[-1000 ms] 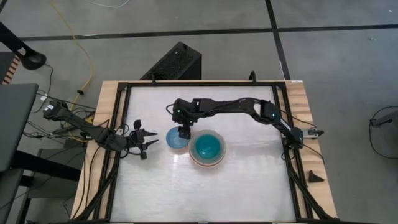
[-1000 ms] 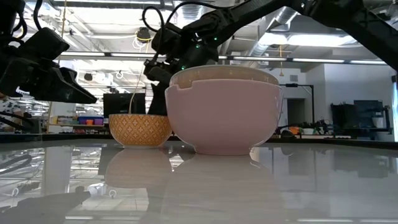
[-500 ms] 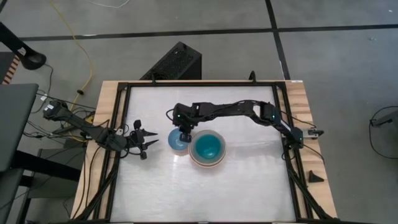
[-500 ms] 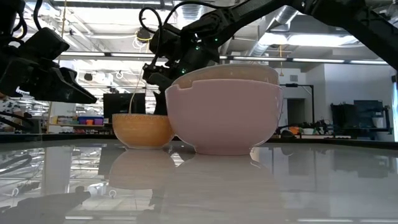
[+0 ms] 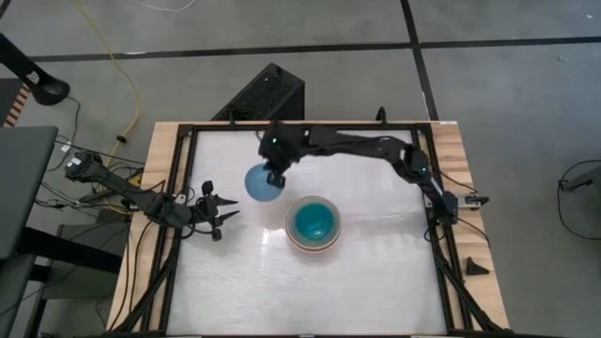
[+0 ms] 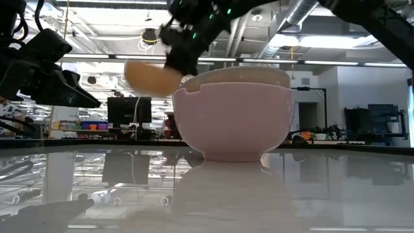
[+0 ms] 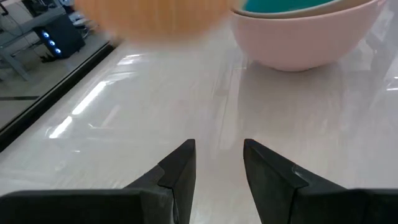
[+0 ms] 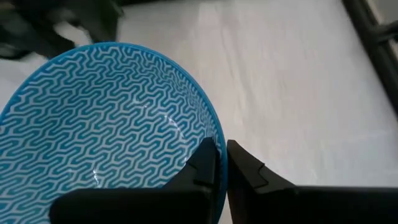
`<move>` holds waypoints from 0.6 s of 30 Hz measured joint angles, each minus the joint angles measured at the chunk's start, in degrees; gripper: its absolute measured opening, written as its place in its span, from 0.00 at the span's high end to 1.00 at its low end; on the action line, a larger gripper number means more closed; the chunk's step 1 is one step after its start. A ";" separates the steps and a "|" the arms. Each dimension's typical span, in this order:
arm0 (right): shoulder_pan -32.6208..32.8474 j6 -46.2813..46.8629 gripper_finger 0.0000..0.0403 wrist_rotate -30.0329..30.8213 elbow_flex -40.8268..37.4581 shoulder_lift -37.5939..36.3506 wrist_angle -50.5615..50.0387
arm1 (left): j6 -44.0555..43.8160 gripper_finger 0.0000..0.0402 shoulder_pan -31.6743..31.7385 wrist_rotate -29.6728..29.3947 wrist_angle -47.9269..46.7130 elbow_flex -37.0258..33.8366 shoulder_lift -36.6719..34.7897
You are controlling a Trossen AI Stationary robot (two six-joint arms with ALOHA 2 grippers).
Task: Nest bowls inside each other
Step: Stack the patterned blue bowl on the light blue bowl
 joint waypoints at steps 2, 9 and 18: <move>-0.21 -0.20 0.90 -2.47 1.26 -2.44 -3.17 | 0.00 0.69 0.00 0.01 0.00 0.00 0.02; 4.10 -3.28 0.90 -4.89 -1.51 -15.91 -21.70 | 0.00 0.69 0.00 0.01 0.00 0.00 0.02; 9.60 5.55 0.90 -4.50 -37.53 -40.19 -1.09 | 0.00 0.69 0.00 -0.01 -0.02 0.00 0.00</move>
